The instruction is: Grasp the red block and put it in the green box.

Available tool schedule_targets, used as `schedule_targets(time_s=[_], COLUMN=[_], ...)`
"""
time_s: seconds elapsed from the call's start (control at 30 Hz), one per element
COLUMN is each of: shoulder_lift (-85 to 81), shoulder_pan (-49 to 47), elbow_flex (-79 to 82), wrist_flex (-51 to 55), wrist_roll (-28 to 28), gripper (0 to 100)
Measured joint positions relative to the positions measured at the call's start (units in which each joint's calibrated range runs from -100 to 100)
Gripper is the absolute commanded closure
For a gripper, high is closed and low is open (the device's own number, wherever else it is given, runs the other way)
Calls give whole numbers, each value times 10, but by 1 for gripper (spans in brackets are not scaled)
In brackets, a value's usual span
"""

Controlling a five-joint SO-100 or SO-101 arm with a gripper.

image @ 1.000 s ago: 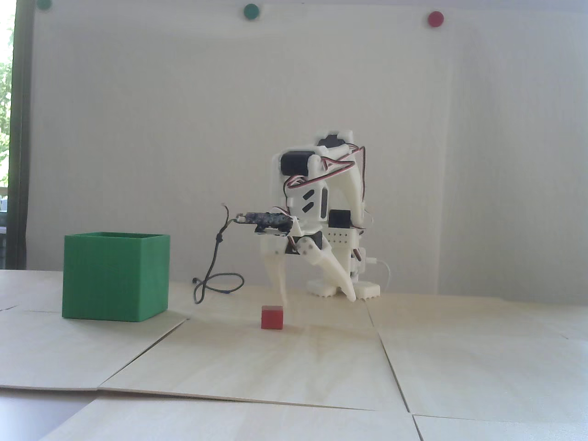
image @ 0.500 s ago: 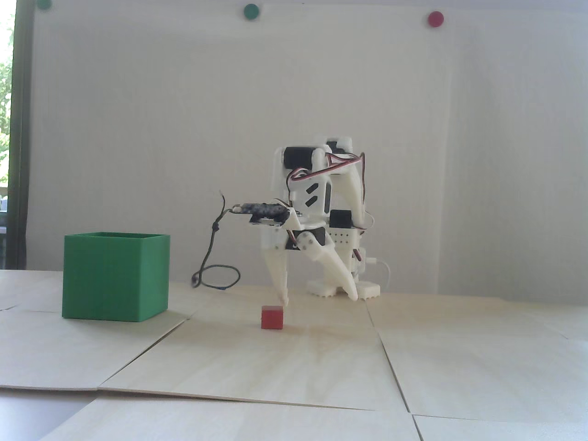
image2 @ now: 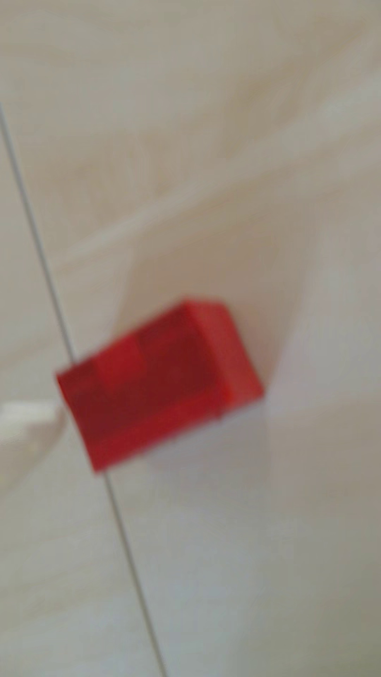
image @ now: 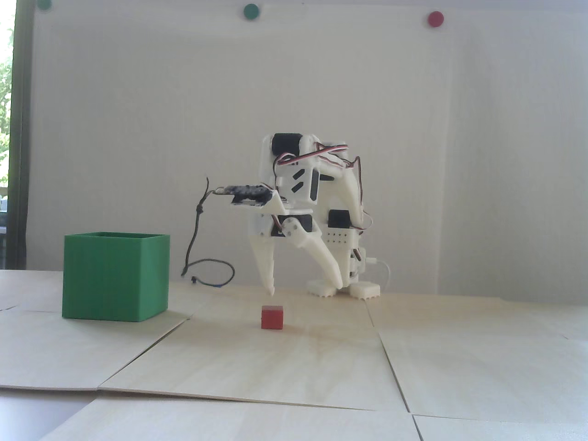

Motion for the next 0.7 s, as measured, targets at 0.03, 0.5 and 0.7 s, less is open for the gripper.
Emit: schedule_targets(time_s=[0.03, 0.5, 0.7], shoulder_lift=[0, 0, 0], shoulder_pan=[2, 49, 55], elbow_flex=[6, 16, 16], wrist_flex=[-2, -3, -3], wrist_roll=[0, 0, 1], gripper=[57, 57, 68])
